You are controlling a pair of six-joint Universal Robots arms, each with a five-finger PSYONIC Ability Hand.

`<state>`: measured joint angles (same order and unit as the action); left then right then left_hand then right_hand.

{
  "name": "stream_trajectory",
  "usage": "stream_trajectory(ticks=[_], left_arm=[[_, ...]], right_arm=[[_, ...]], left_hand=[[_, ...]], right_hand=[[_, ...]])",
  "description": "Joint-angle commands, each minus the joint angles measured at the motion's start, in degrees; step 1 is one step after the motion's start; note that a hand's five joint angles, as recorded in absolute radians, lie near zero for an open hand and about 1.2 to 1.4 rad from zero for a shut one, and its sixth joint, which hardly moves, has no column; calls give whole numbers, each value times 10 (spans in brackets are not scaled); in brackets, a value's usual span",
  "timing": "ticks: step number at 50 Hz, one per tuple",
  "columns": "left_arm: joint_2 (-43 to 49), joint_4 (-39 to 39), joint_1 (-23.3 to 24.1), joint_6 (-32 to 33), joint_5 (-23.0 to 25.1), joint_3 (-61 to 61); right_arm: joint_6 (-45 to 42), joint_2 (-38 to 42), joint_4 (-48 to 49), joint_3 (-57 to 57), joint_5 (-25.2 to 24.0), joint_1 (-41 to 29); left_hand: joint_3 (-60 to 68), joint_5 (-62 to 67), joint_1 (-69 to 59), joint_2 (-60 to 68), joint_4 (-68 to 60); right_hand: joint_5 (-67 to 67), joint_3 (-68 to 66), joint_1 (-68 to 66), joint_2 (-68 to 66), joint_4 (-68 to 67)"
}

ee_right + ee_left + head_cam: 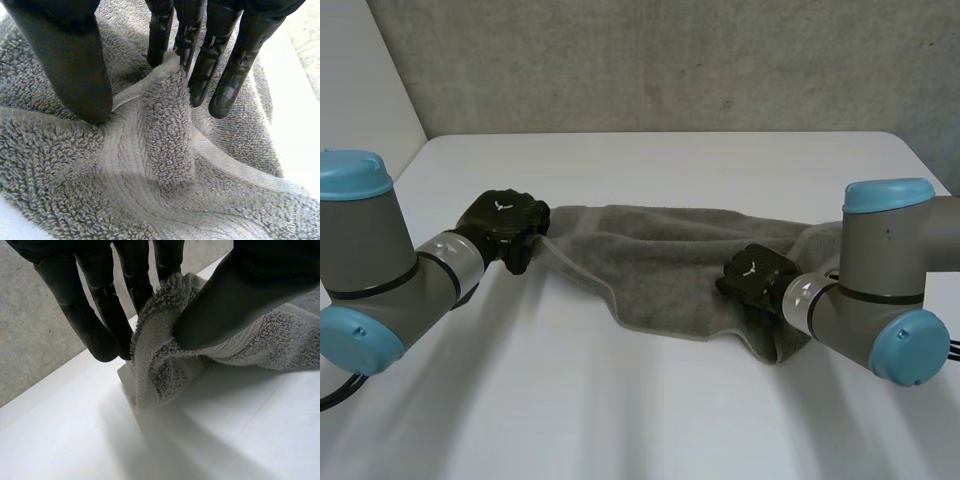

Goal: Fold the towel.

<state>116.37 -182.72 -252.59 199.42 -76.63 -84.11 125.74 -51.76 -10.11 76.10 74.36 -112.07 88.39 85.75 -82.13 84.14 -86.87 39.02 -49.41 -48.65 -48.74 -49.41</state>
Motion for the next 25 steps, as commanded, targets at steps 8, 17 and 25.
stream_trajectory(ticks=[8, 17, 25], left_arm=[[0, 0, 0, 0, 1, 0], [0, 0, 1, 0, 0, 0], [0, 0, 1, 0, 0, -2]], right_arm=[[20, -27, -2, 12, -4, 25], [14, -28, 0, 26, -9, 36], [8, -34, 0, 32, -11, 42]], left_hand=[[-84, -157, 21, -41, 69], [-84, -157, 21, -41, 69], [-84, -157, 21, -41, 69]], right_hand=[[-34, 38, 31, 32, 38], [-147, 151, 143, 144, 151], [-139, 143, 135, 136, 143]])
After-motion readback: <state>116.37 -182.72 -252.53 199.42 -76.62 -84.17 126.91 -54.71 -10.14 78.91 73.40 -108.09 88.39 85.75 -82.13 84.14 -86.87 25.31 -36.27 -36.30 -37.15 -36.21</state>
